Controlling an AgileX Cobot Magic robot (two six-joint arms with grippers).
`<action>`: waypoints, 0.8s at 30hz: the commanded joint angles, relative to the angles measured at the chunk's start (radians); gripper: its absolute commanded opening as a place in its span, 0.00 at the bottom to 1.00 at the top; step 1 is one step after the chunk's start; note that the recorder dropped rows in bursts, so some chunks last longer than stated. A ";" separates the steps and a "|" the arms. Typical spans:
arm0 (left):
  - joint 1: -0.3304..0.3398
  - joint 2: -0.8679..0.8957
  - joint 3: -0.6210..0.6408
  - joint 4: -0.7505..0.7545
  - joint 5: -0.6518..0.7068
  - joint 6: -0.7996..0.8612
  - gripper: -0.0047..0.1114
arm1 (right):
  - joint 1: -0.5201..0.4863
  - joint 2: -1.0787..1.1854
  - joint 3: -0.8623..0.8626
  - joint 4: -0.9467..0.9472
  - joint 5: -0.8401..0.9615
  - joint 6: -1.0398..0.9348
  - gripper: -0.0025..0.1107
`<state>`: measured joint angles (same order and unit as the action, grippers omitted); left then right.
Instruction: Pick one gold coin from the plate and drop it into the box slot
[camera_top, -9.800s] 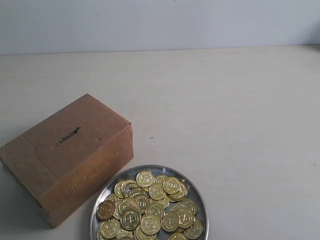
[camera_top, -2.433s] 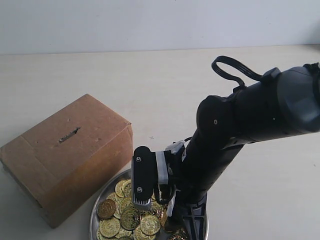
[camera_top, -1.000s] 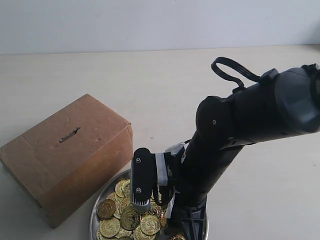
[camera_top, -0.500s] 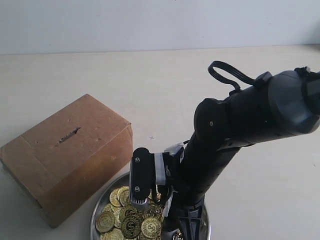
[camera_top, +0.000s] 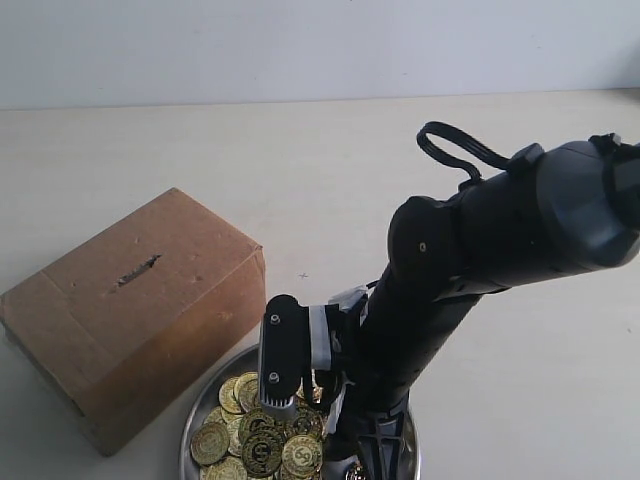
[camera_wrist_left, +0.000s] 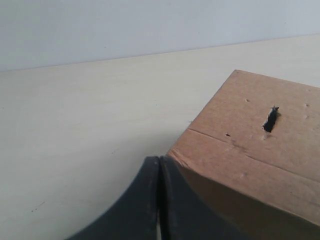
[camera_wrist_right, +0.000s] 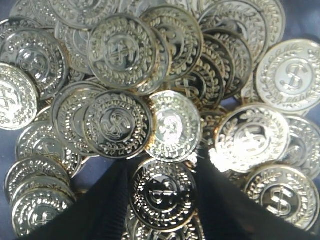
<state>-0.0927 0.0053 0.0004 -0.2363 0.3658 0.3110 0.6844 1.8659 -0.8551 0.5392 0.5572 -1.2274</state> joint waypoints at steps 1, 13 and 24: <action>0.004 -0.005 0.000 -0.012 -0.006 -0.001 0.04 | 0.002 -0.007 -0.002 0.007 0.020 0.000 0.28; 0.004 -0.005 0.000 -0.012 -0.006 -0.001 0.04 | 0.002 -0.125 -0.002 0.009 0.020 0.002 0.28; 0.004 -0.005 0.000 -0.012 -0.006 -0.001 0.04 | 0.002 -0.168 -0.002 0.057 0.072 0.002 0.28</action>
<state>-0.0927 0.0053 0.0004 -0.2363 0.3658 0.3110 0.6844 1.7102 -0.8551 0.5826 0.6193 -1.2236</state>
